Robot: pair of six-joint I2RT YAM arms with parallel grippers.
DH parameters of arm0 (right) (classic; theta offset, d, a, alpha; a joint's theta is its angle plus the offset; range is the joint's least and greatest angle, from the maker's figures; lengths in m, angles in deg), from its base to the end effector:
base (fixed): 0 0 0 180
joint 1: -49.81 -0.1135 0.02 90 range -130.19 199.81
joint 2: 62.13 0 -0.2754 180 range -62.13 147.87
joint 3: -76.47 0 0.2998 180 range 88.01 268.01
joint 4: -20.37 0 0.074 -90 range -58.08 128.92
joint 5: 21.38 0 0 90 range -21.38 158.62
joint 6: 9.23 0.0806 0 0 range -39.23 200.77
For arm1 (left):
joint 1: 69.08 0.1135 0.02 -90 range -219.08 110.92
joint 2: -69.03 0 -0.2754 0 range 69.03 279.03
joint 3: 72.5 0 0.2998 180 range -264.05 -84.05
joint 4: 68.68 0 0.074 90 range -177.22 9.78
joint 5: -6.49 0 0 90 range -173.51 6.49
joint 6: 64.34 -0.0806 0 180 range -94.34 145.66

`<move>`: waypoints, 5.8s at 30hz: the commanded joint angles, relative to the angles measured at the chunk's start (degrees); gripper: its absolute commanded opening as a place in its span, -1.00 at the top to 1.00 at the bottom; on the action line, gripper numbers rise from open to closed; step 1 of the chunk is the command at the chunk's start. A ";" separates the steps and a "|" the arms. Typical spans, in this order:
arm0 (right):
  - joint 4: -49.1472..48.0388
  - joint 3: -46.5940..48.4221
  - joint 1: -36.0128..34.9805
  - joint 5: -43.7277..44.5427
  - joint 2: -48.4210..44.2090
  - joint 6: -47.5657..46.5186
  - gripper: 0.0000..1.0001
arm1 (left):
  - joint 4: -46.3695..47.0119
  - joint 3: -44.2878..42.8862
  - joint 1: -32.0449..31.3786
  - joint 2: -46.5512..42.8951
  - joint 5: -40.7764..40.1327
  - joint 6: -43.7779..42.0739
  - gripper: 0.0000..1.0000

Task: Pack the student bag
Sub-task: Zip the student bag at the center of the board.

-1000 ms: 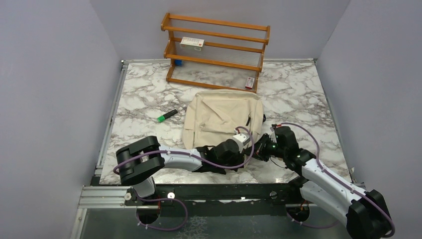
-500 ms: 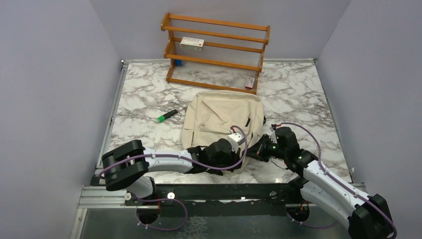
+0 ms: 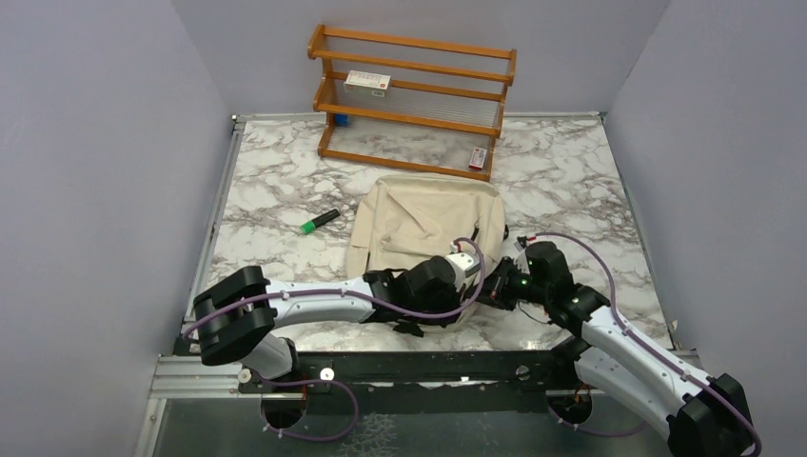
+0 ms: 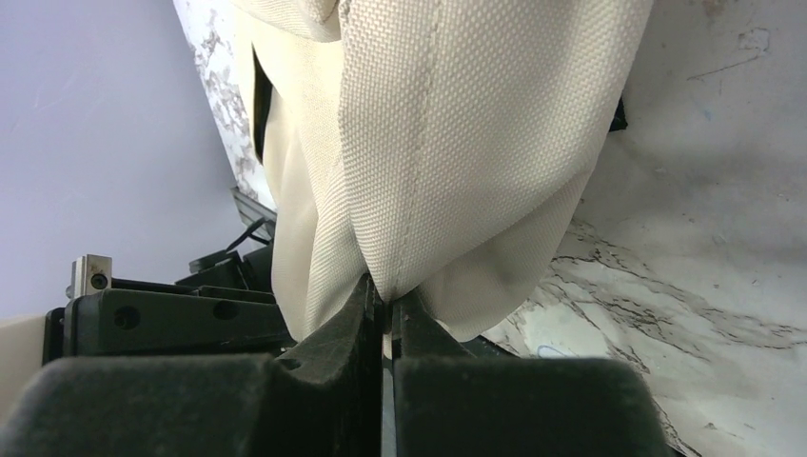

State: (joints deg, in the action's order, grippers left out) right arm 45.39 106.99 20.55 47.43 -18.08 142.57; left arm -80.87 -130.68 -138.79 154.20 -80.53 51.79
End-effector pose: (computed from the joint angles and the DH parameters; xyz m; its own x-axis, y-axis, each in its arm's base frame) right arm 0.1866 0.1379 0.1419 -0.8759 0.4512 -0.1710 0.1473 0.5875 0.7957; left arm 0.1291 -0.3614 0.1543 -0.6154 0.3961 -0.6815 0.7570 0.5379 -0.3709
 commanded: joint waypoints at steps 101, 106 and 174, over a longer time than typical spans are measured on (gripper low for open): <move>2.75 -0.78 0.51 4.47 -0.57 -1.79 0.86 | 11.99 -0.66 -0.71 3.18 -2.54 5.75 1.00; 2.67 -0.96 0.52 4.37 -0.38 -1.94 0.86 | 10.88 -0.22 -0.64 1.65 -3.91 5.54 1.00; 3.41 -2.02 0.52 4.64 -2.68 -1.07 0.86 | 4.10 -2.62 -3.90 6.74 -11.44 10.78 0.36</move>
State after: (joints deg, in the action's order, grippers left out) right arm 48.36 105.29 20.94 51.26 -20.11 141.21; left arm -76.54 -131.64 -142.34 160.71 -89.27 63.22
